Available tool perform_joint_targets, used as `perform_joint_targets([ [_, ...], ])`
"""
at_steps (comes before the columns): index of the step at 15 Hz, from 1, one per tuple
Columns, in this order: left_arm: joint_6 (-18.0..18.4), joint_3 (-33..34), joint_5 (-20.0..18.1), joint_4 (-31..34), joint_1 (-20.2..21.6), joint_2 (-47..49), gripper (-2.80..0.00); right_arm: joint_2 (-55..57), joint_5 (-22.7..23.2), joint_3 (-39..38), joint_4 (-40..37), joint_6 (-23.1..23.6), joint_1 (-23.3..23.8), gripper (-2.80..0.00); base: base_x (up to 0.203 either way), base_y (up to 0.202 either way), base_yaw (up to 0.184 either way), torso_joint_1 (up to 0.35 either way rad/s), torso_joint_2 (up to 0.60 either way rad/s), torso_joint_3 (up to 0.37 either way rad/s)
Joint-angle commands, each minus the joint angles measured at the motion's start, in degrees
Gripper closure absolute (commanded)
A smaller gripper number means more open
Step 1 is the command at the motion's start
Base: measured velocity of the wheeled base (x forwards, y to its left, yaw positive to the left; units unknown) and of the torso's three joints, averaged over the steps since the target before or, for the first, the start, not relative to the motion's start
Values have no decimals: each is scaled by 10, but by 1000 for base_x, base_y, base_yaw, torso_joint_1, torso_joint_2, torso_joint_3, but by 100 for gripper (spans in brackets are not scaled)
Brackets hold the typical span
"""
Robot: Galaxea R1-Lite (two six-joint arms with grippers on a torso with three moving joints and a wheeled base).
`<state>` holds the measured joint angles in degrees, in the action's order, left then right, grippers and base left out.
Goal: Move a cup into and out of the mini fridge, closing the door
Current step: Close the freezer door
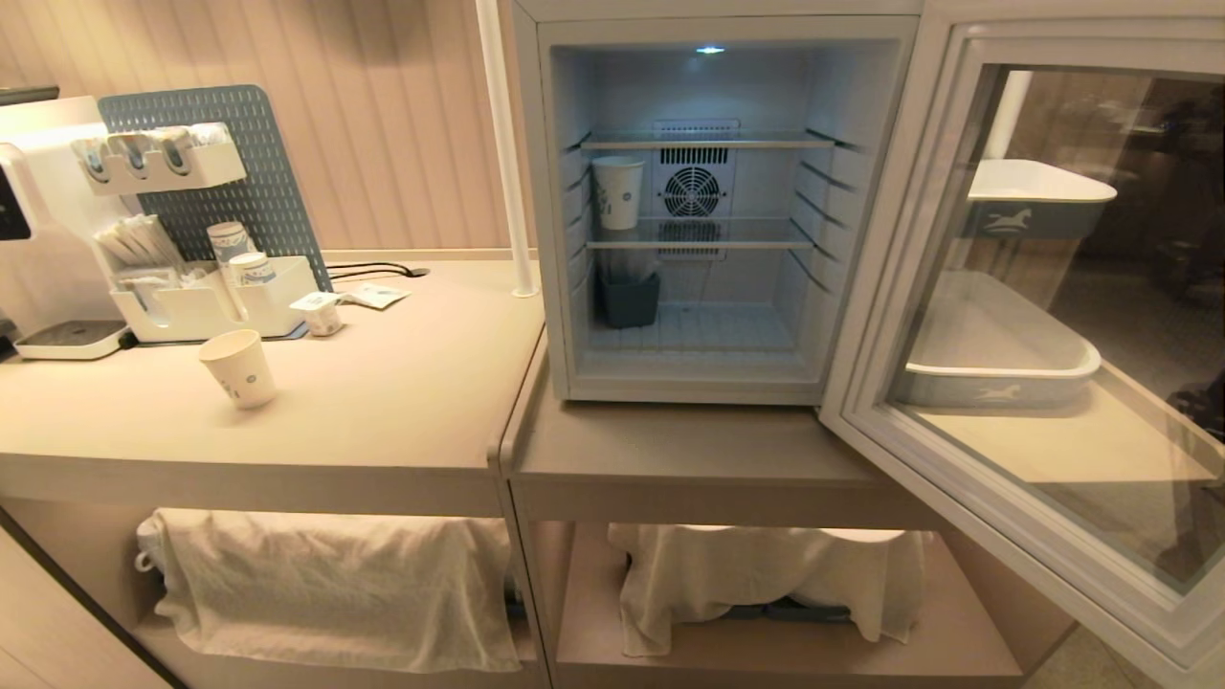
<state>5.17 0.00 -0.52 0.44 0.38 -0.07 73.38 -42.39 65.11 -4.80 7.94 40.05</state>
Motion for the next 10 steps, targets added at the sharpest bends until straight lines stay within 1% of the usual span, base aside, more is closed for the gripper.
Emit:
perform_joint_targets([
  [1,0,0,0,0,1,0,0,16,7,11,6,1,-11,0,0,0,0,0,0,0],
  [4,0,0,0,0,1,0,0,21,16,12,8,1,-24,0,0,0,0,0,0,0],
  [10,0,0,0,0,1,0,0,24,27,12,8,-2,-78,0,0,0,0,0,0,0],
])
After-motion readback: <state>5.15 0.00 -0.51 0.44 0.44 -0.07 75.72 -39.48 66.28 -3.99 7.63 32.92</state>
